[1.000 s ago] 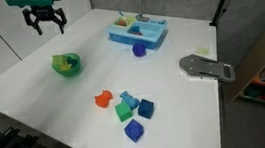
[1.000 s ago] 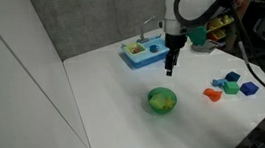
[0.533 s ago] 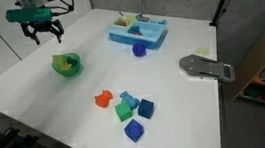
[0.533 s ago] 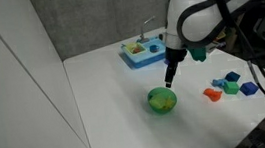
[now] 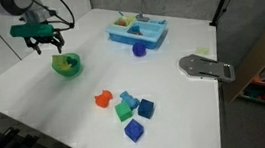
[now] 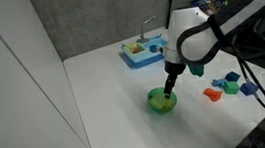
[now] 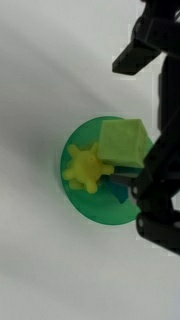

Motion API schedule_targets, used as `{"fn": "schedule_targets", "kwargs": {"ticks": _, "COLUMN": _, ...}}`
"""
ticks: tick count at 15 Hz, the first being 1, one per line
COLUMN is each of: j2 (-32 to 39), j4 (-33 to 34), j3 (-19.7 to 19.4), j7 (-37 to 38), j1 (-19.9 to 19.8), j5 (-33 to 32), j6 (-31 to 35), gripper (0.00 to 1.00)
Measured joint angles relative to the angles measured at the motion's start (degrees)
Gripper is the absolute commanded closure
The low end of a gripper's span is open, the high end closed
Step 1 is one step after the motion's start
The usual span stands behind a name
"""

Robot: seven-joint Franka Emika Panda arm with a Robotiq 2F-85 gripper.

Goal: Remove the yellow block from the green bowl and put it on the table

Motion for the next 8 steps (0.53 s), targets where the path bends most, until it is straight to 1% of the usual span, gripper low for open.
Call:
{"fn": "schedule_targets", "kwargs": {"ticks": 5, "j2": 2.4, "j4": 0.0, "j3": -0.5, "j7": 4.6, "j1": 2.5, "j5": -0.4, "j6": 3.1, "gripper": 0.00}}
{"fn": "schedule_targets", "kwargs": {"ticks": 8, "j2": 3.4, "j4": 0.0, "j3": -2.5, "j7": 9.4, "j1": 5.5, "j5": -3.4, "j6": 5.1, "gripper": 0.00}}
